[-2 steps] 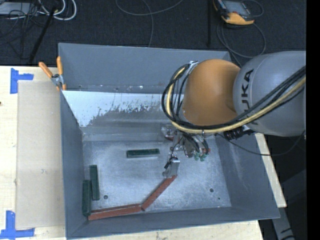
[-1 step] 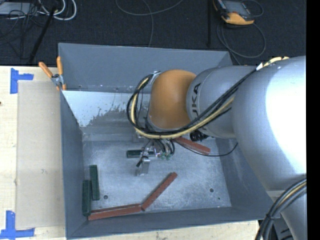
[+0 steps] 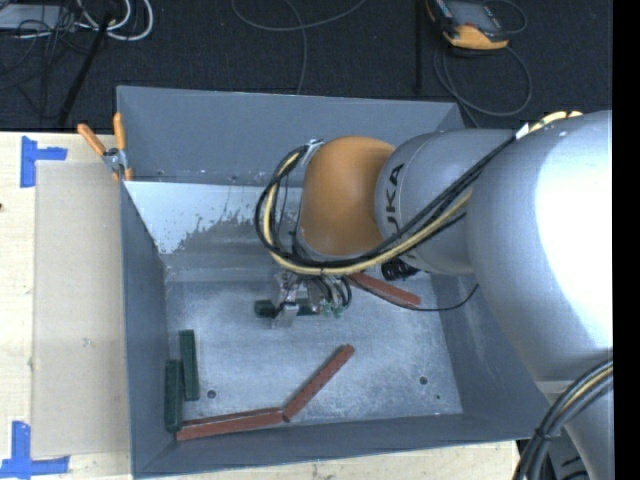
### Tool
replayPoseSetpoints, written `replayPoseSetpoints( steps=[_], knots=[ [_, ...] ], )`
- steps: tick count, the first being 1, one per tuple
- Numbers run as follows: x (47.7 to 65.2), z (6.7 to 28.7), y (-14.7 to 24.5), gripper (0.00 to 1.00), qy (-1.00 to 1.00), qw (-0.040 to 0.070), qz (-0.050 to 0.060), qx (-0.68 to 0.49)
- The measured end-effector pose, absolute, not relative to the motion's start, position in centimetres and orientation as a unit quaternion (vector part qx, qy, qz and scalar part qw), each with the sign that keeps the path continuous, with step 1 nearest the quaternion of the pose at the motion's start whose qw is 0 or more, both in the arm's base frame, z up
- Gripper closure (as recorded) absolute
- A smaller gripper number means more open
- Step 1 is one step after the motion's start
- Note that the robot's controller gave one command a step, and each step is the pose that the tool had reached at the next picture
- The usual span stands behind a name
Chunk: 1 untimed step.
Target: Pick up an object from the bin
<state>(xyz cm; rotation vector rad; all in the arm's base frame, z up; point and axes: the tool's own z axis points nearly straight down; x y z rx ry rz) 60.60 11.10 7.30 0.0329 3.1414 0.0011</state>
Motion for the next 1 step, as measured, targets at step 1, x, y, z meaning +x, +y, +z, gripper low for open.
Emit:
replayPoseSetpoints(
  steps=[1],
  knots=[
    [60.93, 21.6, 10.71, 1.0, 1.0, 0.005, 0.001, 0.025]
  ],
)
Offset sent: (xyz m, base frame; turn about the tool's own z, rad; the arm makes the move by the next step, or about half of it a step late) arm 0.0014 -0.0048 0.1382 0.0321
